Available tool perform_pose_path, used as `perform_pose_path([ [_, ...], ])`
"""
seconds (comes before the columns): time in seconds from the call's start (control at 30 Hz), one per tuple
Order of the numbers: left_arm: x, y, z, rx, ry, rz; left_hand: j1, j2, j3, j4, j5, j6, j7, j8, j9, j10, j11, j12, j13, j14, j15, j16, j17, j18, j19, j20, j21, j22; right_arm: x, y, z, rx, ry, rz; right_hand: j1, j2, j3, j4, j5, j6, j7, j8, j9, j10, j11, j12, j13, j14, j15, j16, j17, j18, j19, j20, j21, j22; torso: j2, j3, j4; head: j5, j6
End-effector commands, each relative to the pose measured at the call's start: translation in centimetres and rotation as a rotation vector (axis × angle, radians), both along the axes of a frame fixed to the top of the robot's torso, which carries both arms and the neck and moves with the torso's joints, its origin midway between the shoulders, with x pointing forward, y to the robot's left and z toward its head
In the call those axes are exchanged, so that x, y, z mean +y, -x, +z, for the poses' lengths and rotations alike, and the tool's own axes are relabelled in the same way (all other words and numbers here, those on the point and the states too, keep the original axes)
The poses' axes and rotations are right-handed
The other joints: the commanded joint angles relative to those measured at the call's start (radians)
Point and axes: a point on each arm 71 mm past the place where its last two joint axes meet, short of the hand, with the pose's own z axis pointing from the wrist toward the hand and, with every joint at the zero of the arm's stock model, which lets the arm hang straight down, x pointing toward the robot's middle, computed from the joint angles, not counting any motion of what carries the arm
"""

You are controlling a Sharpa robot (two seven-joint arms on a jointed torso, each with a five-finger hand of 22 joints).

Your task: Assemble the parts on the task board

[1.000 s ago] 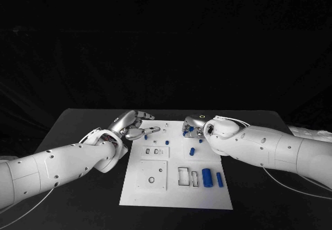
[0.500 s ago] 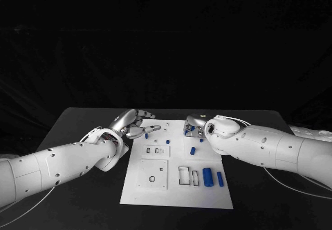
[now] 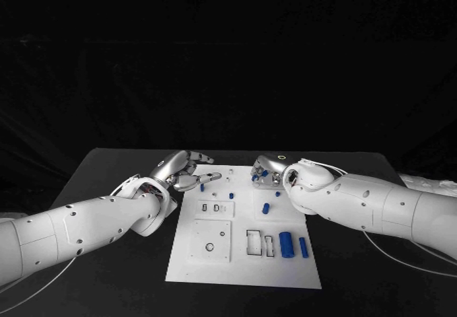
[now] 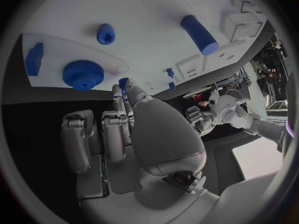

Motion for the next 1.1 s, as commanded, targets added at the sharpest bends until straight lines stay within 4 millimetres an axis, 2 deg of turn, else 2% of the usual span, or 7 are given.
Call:
perform_pose_path([
  [0.03, -0.1, 0.0, 0.2, -0.015, 0.008, -0.006, -0.002, 0.011, 0.005, 0.001, -0.005, 0.008, 0.0, -0.005, -0.002, 0.102, 0.007, 0.003, 0.263, 0.104, 0.005, 0.003, 0.263, -0.007, 0.105, 0.007, 0.002, 0.263, 0.8, 0.0, 0.9, -0.078, -0.08, 0.033, 0.005, -0.003, 0.006, 0.0, 0.002, 0.005, 0.001, 0.0, -0.002, 0.019, -0.009, -0.003, 0.0, 0.104, -0.001, 0.004, 0.263, -0.014, 0.105, -0.002, 0.004, 0.263, 0.002, -0.0004, 0.0025, 0.0, -0.003],
  [0.33, -0.2, 0.1, 0.3, -0.024, 0.005, -0.01, 0.0, 0.014, 0.006, 0.001, -0.005, 0.009, 0.0, -0.006, -0.002, 0.102, 0.007, 0.003, 0.263, 0.104, 0.005, 0.003, 0.263, -0.007, 0.105, 0.007, 0.002, 0.263, 2.6, -0.8, 1.6, -0.103, -0.093, 0.053, 0.006, -0.007, 0.012, 0.002, 0.003, 0.0, 0.003, -0.006, -0.004, 0.013, -0.006, -0.007, -0.001, 0.104, 0.004, 0.004, 0.263, -0.014, 0.105, 0.002, 0.004, 0.263, 0.007, -0.0027, 0.0063, -0.002, 0.004],
  [0.53, -0.4, 0.1, 0.4, -0.036, -0.011, -0.023, 0.002, 0.018, 0.006, 0.0, -0.006, 0.01, 0.0, -0.007, -0.002, 0.102, 0.007, 0.003, 0.263, 0.104, 0.005, 0.003, 0.263, -0.007, 0.105, 0.008, 0.002, 0.263, 3.6, -1.4, 1.6, -0.112, -0.086, 0.059, 0.006, -0.011, 0.019, 0.005, 0.003, -0.005, 0.004, -0.012, -0.006, 0.003, -0.003, -0.008, -0.001, 0.104, 0.005, 0.004, 0.263, -0.014, 0.105, 0.005, 0.004, 0.263, 0.011, -0.0079, 0.0129, -0.01, 0.013],
  [0.63, -0.4, 0.1, 0.6, -0.041, -0.015, -0.027, 0.002, 0.018, 0.006, 0.0, -0.006, 0.01, 0.0, -0.007, -0.002, 0.102, 0.007, 0.003, 0.263, 0.104, 0.005, 0.003, 0.263, -0.007, 0.105, 0.008, 0.002, 0.263, 4.0, -1.7, 1.6, -0.12, -0.085, 0.059, 0.005, -0.012, 0.02, 0.007, 0.003, -0.006, 0.004, -0.013, -0.006, 0.001, -0.003, -0.008, -0.001, 0.104, 0.006, 0.004, 0.263, -0.014, 0.105, 0.005, 0.004, 0.263, 0.014, -0.0115, 0.0153, -0.005, 0.007],
  [0.77, -0.5, 0.2, 0.8, -0.047, -0.015, -0.03, 0.002, 0.018, 0.006, 0.0, -0.006, 0.01, 0.0, -0.007, -0.002, 0.102, 0.007, 0.003, 0.263, 0.104, 0.005, 0.003, 0.263, -0.007, 0.105, 0.008, 0.002, 0.263, 4.4, -2.0, 1.6, -0.126, -0.082, 0.057, 0.005, -0.012, 0.02, 0.007, 0.003, -0.007, 0.004, -0.013, -0.006, 0.001, -0.003, -0.008, -0.001, 0.104, 0.006, 0.004, 0.263, -0.014, 0.105, 0.005, 0.004, 0.263, 0.02, -0.0128, 0.0167, 0.0, 0.008],
  [1.0, -0.5, 0.2, 1.4, -0.058, -0.011, -0.033, 0.003, 0.019, 0.006, 0.0, -0.006, 0.01, 0.0, -0.008, -0.002, 0.102, 0.007, 0.003, 0.263, 0.104, 0.005, 0.003, 0.263, -0.007, 0.105, 0.009, 0.002, 0.263, 4.5, -2.3, 1.3, -0.123, -0.065, 0.047, 0.006, -0.014, 0.023, 0.007, 0.003, -0.009, 0.004, -0.015, -0.007, -0.003, -0.002, -0.008, -0.001, 0.104, 0.007, 0.004, 0.263, -0.014, 0.105, 0.006, 0.004, 0.263, 0.034, -0.0171, 0.0262, 0.0, 0.009],
  [1.1, -0.4, 0.2, 1.6, -0.058, -0.013, -0.03, 0.003, 0.019, 0.006, 0.0, -0.006, 0.01, 0.0, -0.008, -0.002, 0.102, 0.007, 0.003, 0.263, 0.104, 0.005, 0.003, 0.263, -0.007, 0.105, 0.009, 0.002, 0.263, 4.4, -2.3, 1.2, -0.121, -0.06, 0.04, 0.005, -0.015, 0.024, 0.008, 0.003, -0.01, 0.005, -0.016, -0.008, -0.006, -0.002, -0.008, -0.001, 0.104, 0.007, 0.004, 0.263, -0.014, 0.105, 0.006, 0.004, 0.263, 0.036, -0.0176, 0.0258, 0.0, 0.008],
])
